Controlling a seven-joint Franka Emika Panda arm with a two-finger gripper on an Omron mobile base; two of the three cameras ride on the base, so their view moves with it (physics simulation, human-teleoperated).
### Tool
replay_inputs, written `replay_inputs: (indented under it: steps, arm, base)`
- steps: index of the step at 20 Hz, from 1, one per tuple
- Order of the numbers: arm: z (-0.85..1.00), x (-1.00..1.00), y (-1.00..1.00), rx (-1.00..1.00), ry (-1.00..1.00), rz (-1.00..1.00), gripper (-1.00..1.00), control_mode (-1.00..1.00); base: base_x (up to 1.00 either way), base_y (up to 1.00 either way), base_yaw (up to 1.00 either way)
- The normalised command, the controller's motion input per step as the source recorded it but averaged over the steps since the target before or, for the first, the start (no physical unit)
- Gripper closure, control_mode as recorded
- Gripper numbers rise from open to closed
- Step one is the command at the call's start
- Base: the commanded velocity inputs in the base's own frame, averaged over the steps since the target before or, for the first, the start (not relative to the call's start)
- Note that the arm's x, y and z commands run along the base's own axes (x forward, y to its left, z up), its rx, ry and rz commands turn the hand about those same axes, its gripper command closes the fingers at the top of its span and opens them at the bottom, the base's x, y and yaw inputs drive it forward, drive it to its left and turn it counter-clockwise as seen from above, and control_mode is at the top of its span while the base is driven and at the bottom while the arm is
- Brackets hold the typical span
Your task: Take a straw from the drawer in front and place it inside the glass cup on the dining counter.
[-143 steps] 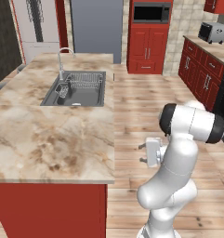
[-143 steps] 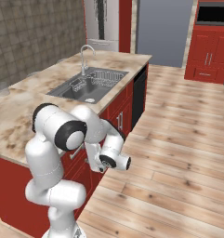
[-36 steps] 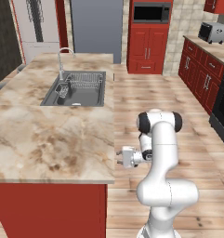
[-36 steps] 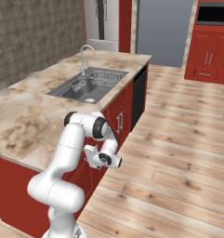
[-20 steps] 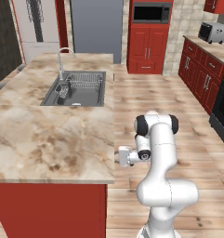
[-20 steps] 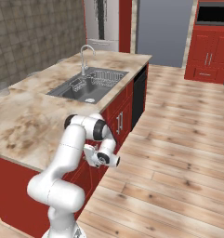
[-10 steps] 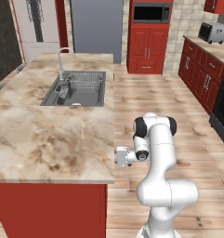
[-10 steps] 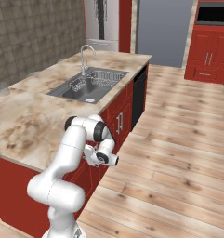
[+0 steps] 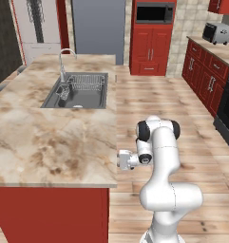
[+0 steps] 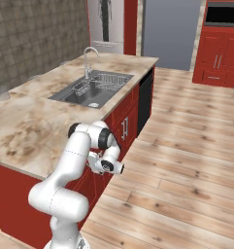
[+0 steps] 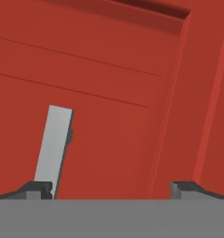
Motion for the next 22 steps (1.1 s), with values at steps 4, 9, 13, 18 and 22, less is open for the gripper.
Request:
replay_inputs:
  steps: [4,9,13,18,22]
  arm:
    - [0.0,0.02,0.12,0.0,-0.05,0.02,-1.0,-1.0]
    - [0.0,0.0,0.13,0.01,-0.07,0.02,-1.0,-1.0]
    - [0.0,0.0,0.11,0.0,-0.07,0.01,-1.0,-1.0]
    - [0.0,0.0,0.12,0.0,-0.07,0.01,-1.0,-1.0]
    - [0.0,-0.06,0.15,0.0,-0.07,0.01,-1.0,-1.0]
  base:
    - [0.0,0.0,0.0]
    - [0.0,0.0,0.0]
    - [0.0,0.0,0.0]
    - [0.0,0.0,0.0]
    - [0.0,0.0,0.0]
